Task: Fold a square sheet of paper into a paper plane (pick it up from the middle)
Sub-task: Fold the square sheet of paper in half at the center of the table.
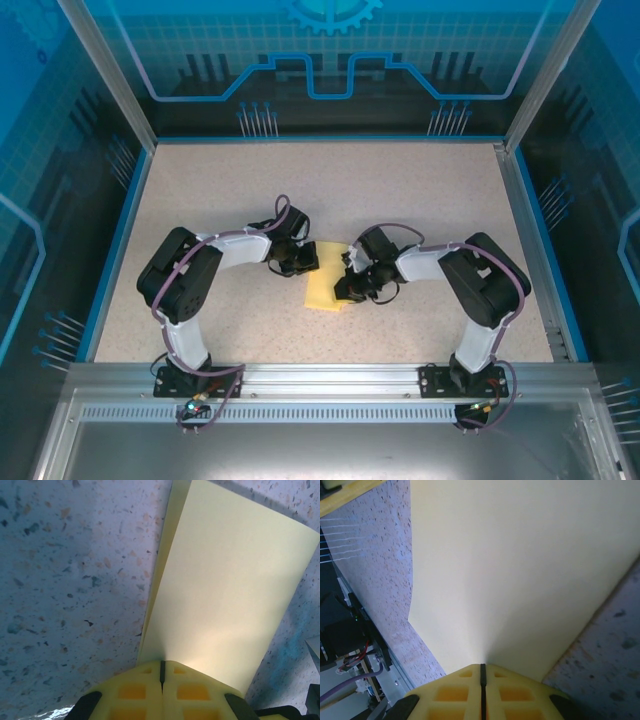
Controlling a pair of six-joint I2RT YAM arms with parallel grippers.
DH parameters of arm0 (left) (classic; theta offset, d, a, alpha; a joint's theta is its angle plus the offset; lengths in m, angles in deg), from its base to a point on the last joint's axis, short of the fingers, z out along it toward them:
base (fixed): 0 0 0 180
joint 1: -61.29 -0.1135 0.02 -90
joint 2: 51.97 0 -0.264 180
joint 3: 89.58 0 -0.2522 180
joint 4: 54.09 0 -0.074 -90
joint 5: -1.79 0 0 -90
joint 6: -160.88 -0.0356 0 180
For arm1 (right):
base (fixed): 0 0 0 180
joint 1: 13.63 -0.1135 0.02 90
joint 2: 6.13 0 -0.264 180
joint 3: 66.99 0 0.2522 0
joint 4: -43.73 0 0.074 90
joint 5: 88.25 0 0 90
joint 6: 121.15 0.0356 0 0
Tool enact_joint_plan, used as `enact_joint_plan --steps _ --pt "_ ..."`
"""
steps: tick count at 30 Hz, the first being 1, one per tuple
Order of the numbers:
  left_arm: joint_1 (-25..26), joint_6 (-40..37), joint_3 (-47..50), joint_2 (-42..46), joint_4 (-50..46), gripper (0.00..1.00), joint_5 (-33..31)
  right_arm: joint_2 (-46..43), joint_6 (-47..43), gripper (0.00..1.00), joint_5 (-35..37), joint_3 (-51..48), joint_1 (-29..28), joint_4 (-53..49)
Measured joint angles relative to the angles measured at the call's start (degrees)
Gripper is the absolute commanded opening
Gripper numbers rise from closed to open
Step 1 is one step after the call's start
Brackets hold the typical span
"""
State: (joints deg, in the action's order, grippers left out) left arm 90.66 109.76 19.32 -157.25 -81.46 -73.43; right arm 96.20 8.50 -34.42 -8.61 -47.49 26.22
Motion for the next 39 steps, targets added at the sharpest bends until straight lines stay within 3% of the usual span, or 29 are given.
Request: enact_joint_plan --steps 8,30,39 --pt "0.02 0.0 0.0 0.0 0.0 0.0 -0.02 -4.04 0.02 0.09 1.64 -2.78 -1.53 -0.02" --pt "0.15 0.0 0.0 0.11 0.13 0.01 -0.35 -4.57 -1.49 0.08 4.9 -2.58 -1.84 -4.15" --pt "1.42 -1.68 -1.73 0.26 -2.29 0.11 -1.46 -8.9 -1.51 0.08 10.75 2.84 -0.94 -5.38"
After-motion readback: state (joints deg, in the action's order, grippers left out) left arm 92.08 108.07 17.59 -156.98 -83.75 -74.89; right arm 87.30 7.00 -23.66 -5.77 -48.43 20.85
